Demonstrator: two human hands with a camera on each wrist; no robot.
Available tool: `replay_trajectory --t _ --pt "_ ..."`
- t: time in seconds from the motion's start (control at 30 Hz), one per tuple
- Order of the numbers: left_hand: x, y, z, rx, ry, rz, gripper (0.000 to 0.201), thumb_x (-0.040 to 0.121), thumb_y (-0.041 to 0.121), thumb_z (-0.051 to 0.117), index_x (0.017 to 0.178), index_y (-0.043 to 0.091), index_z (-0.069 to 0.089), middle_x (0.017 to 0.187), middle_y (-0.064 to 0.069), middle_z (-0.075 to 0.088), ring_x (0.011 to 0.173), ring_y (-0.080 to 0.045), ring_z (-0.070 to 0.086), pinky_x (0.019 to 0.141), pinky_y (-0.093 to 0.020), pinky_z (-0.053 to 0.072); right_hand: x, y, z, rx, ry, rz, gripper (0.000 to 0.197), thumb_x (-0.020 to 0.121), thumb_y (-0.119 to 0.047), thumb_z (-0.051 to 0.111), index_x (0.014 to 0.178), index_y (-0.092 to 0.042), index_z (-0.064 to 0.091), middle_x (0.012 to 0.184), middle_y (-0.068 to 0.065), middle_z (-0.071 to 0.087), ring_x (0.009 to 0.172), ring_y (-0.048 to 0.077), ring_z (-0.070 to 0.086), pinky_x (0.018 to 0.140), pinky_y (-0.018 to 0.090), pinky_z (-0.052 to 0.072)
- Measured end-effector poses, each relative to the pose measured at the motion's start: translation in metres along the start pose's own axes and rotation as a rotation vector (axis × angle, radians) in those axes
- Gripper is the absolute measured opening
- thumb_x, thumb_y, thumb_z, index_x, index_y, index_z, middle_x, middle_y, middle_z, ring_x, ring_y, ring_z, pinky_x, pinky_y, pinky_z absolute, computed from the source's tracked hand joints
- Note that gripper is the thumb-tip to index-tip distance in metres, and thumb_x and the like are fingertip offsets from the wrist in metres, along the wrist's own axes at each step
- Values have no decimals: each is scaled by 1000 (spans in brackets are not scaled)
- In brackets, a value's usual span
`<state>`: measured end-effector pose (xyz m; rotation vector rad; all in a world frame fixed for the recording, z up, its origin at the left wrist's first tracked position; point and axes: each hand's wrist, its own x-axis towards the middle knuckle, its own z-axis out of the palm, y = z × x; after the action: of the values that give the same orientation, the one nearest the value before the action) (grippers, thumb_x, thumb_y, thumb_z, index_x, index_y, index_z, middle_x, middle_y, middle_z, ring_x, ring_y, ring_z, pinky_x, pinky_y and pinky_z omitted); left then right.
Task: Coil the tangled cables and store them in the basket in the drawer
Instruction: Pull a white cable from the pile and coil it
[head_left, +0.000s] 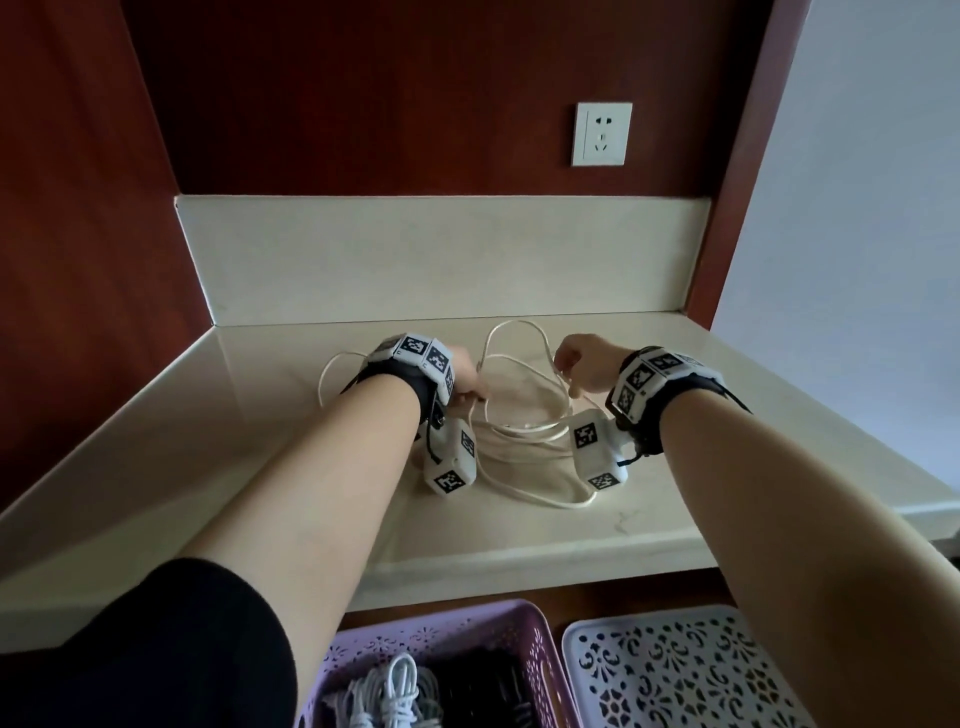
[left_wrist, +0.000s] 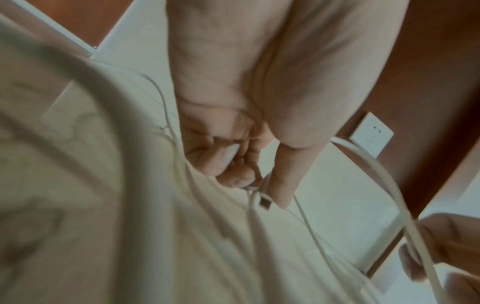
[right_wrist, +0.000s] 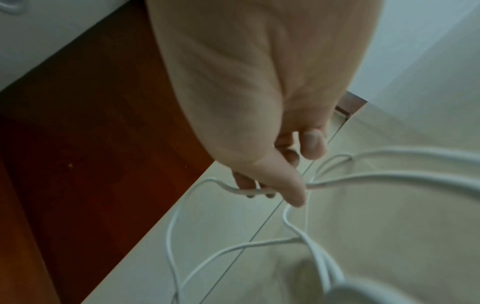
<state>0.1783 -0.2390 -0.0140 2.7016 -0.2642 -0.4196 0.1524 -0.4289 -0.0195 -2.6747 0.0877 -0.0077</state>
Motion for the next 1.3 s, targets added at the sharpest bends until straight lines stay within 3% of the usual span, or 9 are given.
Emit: replay_trajectory --t 0.17,0.33,0.47,0.53,0.7,0.83,1.07,1.2,1.3 --pt "-2 -8 -28 -255 132 35 21 89 22 64 75 7 58 67 -7 59 54 -21 48 60 -25 40 -20 -6 -31 254 169 -164 31 73 22 60 85 -6 63 72 -6 53 75 15 52 60 12 42" --pt "-29 -9 -78 -408 321 142 14 88 4 63 76 8 58 72 -10 62 50 -12 56 52 -20 46 -30 -21 -61 281 357 -166 33 83 14 51 96 -8 72 81 7 61 59 13 46 45 9 36" --pt "-52 -13 -105 -465 417 150 9 90 -4 57 84 0 62 83 -14 64 56 -11 59 49 -12 46 -40 -28 -84 133 531 17 45 85 9 38 104 -14 72 118 10 65 100 28 61 79 27 49" --pt "-60 -13 -114 -517 503 203 11 94 1 52 95 -2 63 92 -13 64 56 -8 59 46 -9 45 -44 -38 -87 83 487 20 44 86 10 39 107 -12 71 121 11 64 105 28 60 86 28 49" --pt "-79 -1 -127 -644 586 436 13 97 2 49 104 -2 59 86 -13 61 46 0 55 50 -9 47 -46 -85 -76 219 121 -171 26 84 9 51 90 -1 74 67 4 69 58 8 63 53 15 48" --pt "-97 7 -139 -627 619 558 15 95 8 55 103 -3 62 81 -5 65 58 -5 60 60 -14 52 -41 -116 -85 308 414 -255 46 82 -26 69 121 -7 55 107 4 49 102 22 54 88 34 46" --pt "-122 6 -148 -722 685 722 16 96 10 55 105 -1 61 83 -1 67 59 0 62 61 -13 51 -40 -135 -91 124 261 -32 17 85 -14 63 75 -7 51 68 6 52 54 17 46 45 25 38" --pt "-125 -14 -160 -805 884 653 17 95 11 56 106 0 62 79 1 66 60 -6 60 61 -16 51 -41 -104 -79 14 123 33 8 92 -18 57 85 -16 61 81 -1 62 70 13 58 47 13 40" --pt "-123 -37 -167 -820 1051 566 16 95 9 56 104 -2 64 72 2 63 54 -2 57 53 -12 45 -33 -77 -77 96 255 142 14 89 -23 56 92 -14 66 91 -3 67 78 16 61 47 14 40"
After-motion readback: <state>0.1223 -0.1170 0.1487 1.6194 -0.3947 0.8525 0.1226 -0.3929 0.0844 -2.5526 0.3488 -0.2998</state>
